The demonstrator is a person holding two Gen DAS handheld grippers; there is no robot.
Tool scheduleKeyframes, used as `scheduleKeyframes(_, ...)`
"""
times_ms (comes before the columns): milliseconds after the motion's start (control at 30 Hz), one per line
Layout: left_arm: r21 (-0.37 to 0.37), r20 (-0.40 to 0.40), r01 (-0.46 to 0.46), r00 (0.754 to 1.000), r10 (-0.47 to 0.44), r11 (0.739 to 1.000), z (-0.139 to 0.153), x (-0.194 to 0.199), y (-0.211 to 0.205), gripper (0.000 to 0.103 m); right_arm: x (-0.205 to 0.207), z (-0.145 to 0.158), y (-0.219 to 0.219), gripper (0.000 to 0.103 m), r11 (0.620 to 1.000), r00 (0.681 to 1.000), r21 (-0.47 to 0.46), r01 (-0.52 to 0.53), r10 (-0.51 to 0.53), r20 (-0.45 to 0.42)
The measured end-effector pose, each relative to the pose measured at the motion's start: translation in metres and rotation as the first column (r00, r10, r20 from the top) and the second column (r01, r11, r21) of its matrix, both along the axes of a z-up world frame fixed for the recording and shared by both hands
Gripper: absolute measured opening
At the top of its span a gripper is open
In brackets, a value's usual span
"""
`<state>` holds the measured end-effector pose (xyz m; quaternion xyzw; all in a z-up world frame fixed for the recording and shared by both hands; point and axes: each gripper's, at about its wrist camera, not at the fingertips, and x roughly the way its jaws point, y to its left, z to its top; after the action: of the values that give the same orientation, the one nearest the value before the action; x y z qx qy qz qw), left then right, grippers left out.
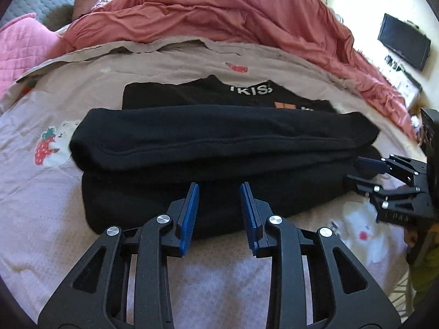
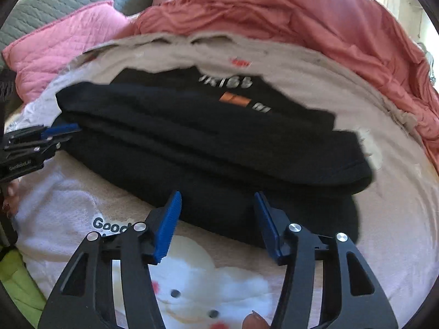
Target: Fold small clothes
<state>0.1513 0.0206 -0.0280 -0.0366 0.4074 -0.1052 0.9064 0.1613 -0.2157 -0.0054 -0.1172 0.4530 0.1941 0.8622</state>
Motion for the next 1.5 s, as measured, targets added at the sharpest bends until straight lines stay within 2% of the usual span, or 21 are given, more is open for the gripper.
scheduleKeyframes(67,0.034,-0.007,-0.003,1.0,0.004,0.999,-0.003,0.01,-0.002,0.023,0.008,-0.003,0.004,0.053,1.0,1.0,-0.009,0.012,-0.012,-0.002)
scheduleKeyframes(167,0.043,0.009,-0.003,1.0,0.003,0.999,0.002,0.018,0.0,0.024,0.019,0.002,0.006,0.052,1.0,1.0,0.019,0.025,-0.025,0.013)
scheduleKeyframes(333,0.014,0.043,-0.043,0.998,0.042,0.999,0.02,0.036,0.008,0.024,0.048,0.015,0.005,0.052,0.997,0.997,0.042,0.058,-0.059,0.044)
scheduleKeyframes(467,-0.012,0.047,-0.092,0.995,0.093,0.996,0.027,0.067,0.018,0.028,0.082,0.019,0.002,0.052,0.993,0.993,0.048,0.11,-0.112,0.048)
scheduleKeyframes(600,-0.099,0.014,-0.185,0.982,0.187,0.978,0.024,0.099,0.036,0.033,0.124,0.007,-0.004,0.052,0.981,0.981,0.031,0.193,-0.193,0.008)
scheduleKeyframes(667,-0.174,0.04,-0.202,0.977,0.212,0.964,0.027,0.095,0.047,0.036,0.134,0.005,-0.013,0.052,0.971,0.973,0.06,0.232,-0.233,0.001)
scheduleKeyframes(700,-0.216,0.072,-0.204,0.972,0.224,0.955,0.03,0.089,0.055,0.043,0.138,0.007,-0.018,0.052,0.966,0.968,0.075,0.247,-0.249,0.011)
scheduleKeyframes(733,-0.228,0.099,-0.204,0.968,0.232,0.952,0.032,0.084,0.061,0.047,0.141,0.009,-0.023,0.052,0.961,0.965,0.088,0.261,-0.263,0.02)
scheduleKeyframes(800,-0.203,0.156,-0.212,0.957,0.245,0.956,0.035,0.073,0.074,0.047,0.141,0.017,-0.038,0.054,0.946,0.953,0.144,0.292,-0.3,0.039)
scheduleKeyframes(867,-0.177,0.168,-0.231,0.951,0.261,0.957,0.033,0.07,0.088,0.05,0.139,0.023,-0.051,0.054,0.934,0.943,0.169,0.315,-0.328,0.058)
scheduleKeyframes(933,-0.171,0.135,-0.253,0.951,0.277,0.952,0.028,0.076,0.101,0.051,0.138,0.026,-0.064,0.054,0.924,0.933,0.177,0.338,-0.353,0.065)
scheduleKeyframes(1100,-0.233,0.018,-0.303,0.949,0.316,0.924,0.011,0.094,0.128,0.052,0.147,0.019,-0.083,0.054,0.914,0.921,0.147,0.377,-0.387,0.041)
scheduleKeyframes(1300,-0.24,-0.027,-0.278,0.96,0.28,0.93,-0.003,0.109,0.129,0.052,0.17,0.002,-0.084,0.054,0.92,0.923,0.078,0.385,-0.386,0.001)
scheduleKeyframes(1333,-0.238,-0.014,-0.271,0.961,0.276,0.933,-0.001,0.109,0.128,0.05,0.175,-0.002,-0.084,0.054,0.919,0.921,0.073,0.388,-0.389,-0.01)
scheduleKeyframes(1367,-0.235,0.0,-0.259,0.964,0.267,0.937,0.001,0.109,0.126,0.049,0.177,-0.004,-0.084,0.048,0.917,0.92,0.074,0.391,-0.391,-0.019)
scheduleKeyframes(1400,-0.231,0.009,-0.25,0.966,0.26,0.94,0.002,0.109,0.126,0.035,0.181,-0.008,-0.084,0.034,0.917,0.92,0.082,0.391,-0.389,-0.036)
scheduleKeyframes(1433,-0.221,0.017,-0.241,0.968,0.251,0.945,0.003,0.109,0.124,0.025,0.183,-0.01,-0.085,0.031,0.916,0.92,0.085,0.392,-0.389,-0.047)
scheduleKeyframes(1467,-0.201,0.021,-0.235,0.97,0.244,0.951,0.004,0.11,0.12,0.007,0.183,-0.011,-0.085,0.025,0.916,0.92,0.09,0.392,-0.389,-0.047)
scheduleKeyframes(1500,-0.174,0.031,-0.231,0.97,0.24,0.957,0.005,0.11,0.117,0.001,0.181,-0.01,-0.086,0.021,0.916,0.921,0.101,0.389,-0.386,-0.045)
